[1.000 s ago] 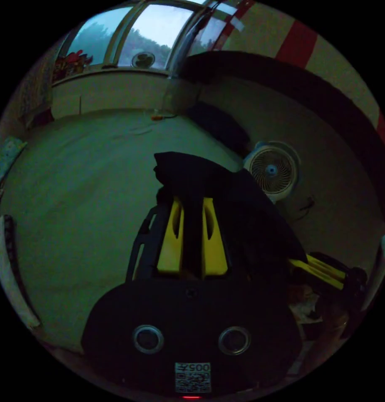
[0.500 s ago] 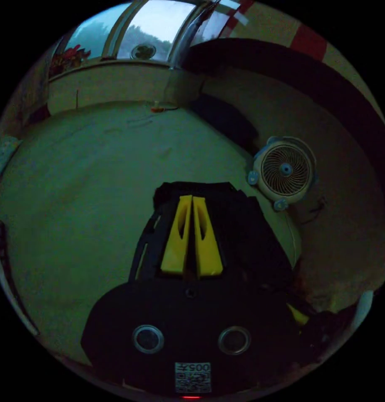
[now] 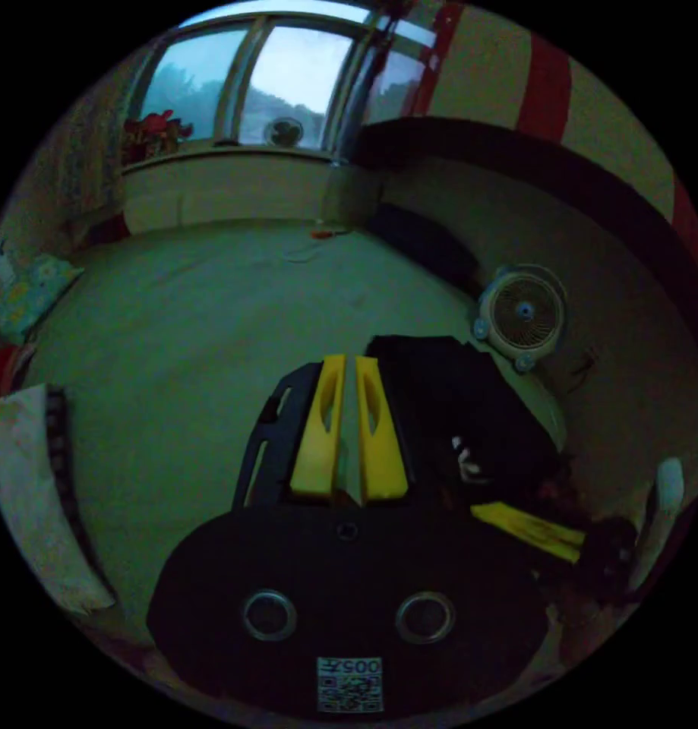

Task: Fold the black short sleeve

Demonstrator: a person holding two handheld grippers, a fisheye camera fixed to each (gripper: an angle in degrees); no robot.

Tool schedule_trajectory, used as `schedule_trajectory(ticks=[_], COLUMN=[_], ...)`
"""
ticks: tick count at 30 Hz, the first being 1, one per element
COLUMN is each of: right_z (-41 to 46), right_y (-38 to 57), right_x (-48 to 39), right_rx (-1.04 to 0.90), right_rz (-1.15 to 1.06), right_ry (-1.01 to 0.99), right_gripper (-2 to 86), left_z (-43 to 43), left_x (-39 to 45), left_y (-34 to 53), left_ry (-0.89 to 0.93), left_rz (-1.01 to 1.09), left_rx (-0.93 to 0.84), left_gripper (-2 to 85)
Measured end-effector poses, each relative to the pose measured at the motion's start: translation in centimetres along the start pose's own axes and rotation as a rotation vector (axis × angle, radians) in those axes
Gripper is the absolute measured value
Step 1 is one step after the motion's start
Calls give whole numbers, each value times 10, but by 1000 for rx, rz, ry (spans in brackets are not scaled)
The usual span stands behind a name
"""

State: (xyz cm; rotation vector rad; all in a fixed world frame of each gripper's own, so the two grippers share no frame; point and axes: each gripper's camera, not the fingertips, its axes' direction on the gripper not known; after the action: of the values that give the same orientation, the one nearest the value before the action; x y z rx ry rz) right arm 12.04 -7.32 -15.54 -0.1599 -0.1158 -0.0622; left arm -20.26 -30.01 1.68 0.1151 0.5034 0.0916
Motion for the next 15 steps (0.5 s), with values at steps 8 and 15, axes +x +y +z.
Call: schedule_trajectory(ticks=[8, 15], right_z=[69, 103], right_y=[-31, -91], right_x=[-169, -282], right_rx=[-3, 127], right_rz=[-204, -348], right_ry=[-293, -393], right_gripper=[-3, 81], left_z=[-161, -230], left_x=[-209, -294], left_y=[132, 175], left_ry=[-403, -510], left_rz=[-206, -414], left_rx=[-98, 72], left_gripper=[84, 95])
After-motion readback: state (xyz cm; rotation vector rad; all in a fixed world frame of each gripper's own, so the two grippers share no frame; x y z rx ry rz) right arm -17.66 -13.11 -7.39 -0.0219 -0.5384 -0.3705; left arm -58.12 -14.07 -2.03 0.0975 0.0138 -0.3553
